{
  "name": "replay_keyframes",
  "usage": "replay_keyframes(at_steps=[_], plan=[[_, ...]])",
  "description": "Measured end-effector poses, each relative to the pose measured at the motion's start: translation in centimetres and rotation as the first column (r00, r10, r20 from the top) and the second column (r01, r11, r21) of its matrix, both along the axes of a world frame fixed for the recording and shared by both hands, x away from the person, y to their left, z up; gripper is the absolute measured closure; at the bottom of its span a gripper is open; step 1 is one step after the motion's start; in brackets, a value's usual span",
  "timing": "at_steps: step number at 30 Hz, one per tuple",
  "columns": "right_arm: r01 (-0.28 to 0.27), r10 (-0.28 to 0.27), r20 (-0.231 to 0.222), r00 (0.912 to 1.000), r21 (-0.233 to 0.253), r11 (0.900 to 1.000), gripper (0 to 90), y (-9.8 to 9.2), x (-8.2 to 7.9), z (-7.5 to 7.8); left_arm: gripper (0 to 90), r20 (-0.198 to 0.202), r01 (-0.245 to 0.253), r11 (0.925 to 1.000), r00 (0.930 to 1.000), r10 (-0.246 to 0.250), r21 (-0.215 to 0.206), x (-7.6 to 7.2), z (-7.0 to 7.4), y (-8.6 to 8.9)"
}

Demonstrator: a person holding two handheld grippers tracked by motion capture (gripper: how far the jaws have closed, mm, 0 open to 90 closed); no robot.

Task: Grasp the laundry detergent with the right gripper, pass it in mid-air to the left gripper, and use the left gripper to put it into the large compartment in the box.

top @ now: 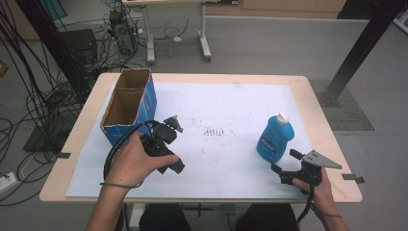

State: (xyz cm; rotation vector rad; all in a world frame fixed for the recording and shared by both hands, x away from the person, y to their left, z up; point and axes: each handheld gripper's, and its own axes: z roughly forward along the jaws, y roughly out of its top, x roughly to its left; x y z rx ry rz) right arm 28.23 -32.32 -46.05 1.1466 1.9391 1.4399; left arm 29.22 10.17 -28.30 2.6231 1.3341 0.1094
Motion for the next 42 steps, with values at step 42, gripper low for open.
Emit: replay_keyframes(at_steps=[42], plan=[[-0.013, 0.013, 0.054, 0.9985, 0.004, 1.000, 1.6, 0.7, 1.1, -0.5, 8.5, -0.010, -0.006, 0.9999, 0.9999, 0.006, 0.008, 0.1, -0.2, 0.1]])
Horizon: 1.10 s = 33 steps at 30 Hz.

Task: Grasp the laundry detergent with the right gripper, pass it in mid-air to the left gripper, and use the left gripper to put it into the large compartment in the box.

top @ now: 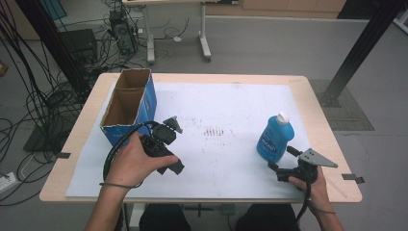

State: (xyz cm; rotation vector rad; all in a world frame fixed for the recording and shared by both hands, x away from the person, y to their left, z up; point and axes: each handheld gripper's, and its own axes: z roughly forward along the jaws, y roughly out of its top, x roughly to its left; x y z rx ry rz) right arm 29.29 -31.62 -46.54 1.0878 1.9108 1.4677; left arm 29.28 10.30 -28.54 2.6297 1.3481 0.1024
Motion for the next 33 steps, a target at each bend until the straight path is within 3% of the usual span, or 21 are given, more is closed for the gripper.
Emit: replay_keyframes(at_steps=[33], plan=[[-0.005, 0.005, 0.023, 0.9997, -0.021, 1.000, 1.6, 1.5, 2.2, 0.0, 8.4, 0.001, -0.005, 1.0000, 1.0000, 0.005, 0.002, -0.1, 0.2, -0.1]])
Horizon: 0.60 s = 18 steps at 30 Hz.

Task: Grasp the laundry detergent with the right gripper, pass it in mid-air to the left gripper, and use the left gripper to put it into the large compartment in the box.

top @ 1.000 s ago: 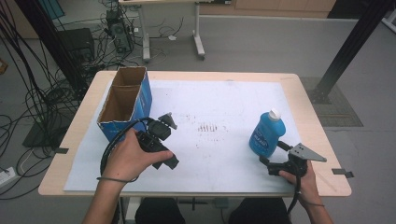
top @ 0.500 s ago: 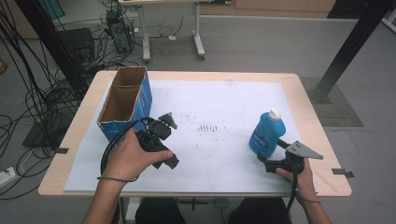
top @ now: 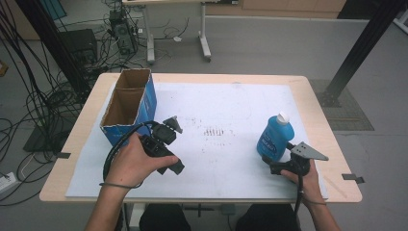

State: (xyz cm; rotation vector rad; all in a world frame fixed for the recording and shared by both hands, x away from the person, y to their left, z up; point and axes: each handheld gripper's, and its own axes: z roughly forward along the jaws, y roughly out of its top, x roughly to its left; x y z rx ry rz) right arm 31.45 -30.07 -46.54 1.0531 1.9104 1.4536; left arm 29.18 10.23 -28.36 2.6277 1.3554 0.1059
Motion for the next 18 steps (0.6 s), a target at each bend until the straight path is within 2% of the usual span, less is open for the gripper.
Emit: replay_keyframes(at_steps=[18], plan=[[-0.002, 0.002, 0.003, 1.0000, 0.004, 1.000, 1.8, 0.6, 1.2, 0.0, 8.3, 0.006, 0.001, 1.0000, 1.0000, -0.001, 0.002, 0.2, 0.4, 0.0]])
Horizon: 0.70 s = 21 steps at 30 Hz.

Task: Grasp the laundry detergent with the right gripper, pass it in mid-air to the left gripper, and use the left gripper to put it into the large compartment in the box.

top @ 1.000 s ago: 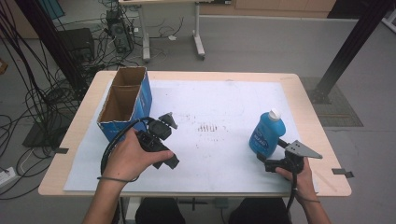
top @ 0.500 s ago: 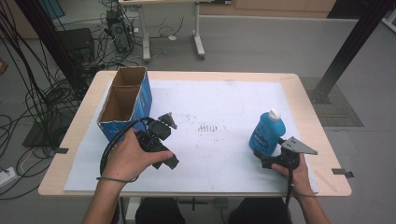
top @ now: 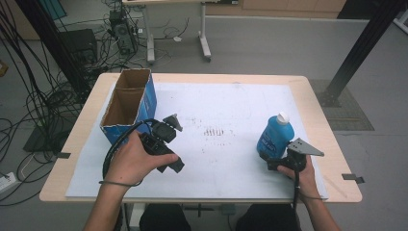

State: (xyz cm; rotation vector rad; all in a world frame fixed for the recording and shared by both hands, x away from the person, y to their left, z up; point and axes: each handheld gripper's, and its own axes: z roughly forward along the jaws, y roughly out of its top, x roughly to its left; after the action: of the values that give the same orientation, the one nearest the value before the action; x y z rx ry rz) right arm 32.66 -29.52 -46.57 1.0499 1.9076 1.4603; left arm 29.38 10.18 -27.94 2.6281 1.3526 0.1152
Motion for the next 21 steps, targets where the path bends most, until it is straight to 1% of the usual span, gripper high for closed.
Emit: replay_keyframes(at_steps=[11, 21], plan=[[-0.002, 0.002, 0.002, 1.0000, 0.002, 1.000, 1.9, 0.00, 0.02, -0.02, 8.3, -0.002, 0.004, 1.0000, 1.0000, -0.004, -0.003, 0.06, -0.09, -0.20], [-0.003, 0.003, 0.007, 1.0000, 0.005, 1.000, 1.9, -0.02, -0.03, -0.04, 8.2, -0.004, 0.012, 0.9999, 0.9999, -0.012, -0.006, 0.12, -0.45, -0.54]])
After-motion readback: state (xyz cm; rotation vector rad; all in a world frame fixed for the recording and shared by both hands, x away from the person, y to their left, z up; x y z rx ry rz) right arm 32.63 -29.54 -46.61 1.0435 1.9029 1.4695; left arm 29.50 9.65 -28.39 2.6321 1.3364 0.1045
